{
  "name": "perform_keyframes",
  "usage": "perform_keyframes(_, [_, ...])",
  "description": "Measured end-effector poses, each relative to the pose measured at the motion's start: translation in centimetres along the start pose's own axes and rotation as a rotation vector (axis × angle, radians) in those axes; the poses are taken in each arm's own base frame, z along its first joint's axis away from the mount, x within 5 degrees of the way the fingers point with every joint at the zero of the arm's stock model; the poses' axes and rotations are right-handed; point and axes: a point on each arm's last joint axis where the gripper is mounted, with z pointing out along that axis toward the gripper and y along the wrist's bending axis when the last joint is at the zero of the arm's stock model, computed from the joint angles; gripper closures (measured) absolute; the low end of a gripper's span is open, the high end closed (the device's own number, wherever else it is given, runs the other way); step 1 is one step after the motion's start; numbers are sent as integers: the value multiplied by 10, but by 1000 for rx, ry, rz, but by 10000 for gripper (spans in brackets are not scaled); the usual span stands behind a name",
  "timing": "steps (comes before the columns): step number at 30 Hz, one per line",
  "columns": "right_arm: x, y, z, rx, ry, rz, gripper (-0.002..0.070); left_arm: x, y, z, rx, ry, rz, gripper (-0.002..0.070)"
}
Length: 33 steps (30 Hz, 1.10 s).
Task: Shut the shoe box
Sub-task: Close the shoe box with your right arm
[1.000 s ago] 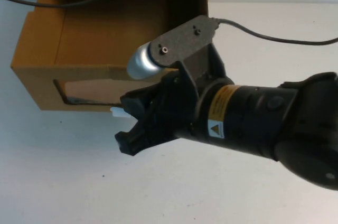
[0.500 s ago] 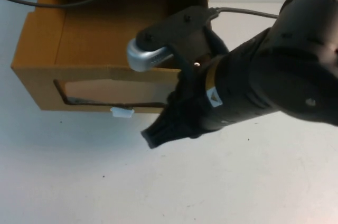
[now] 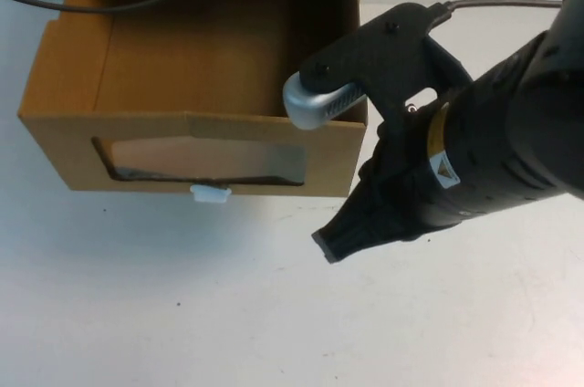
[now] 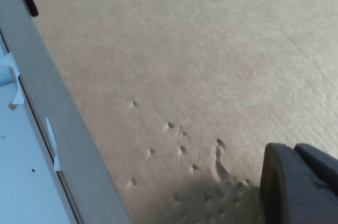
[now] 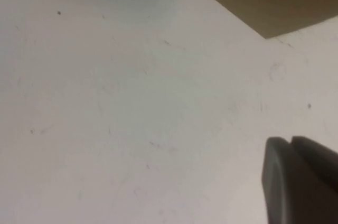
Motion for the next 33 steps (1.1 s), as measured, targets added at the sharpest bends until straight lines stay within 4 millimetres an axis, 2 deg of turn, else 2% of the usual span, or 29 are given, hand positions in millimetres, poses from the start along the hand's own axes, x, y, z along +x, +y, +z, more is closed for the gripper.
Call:
perform_keyframes(2, [-4,8,2,-33,-96,-19,687,0,0,0,0,0,0,677])
perform_keyframes(8, [-29,55,20,-145,-464,-163,687,0,0,0,1,2,0,677])
perform_keyframes(12, [-38,69,43,-100,-566,-181,687,0,0,0,1,2,0,677])
perform_keyframes(16, [-43,74,58,-70,-593,-175,687,0,0,0,1,2,0,677])
perform_keyframes(23, [-47,79,72,-49,-613,-173,687,0,0,0,1,2,0,677])
perform_keyframes(33, [-57,51,90,-17,-622,-90,687,0,0,0,2,1,-1,677])
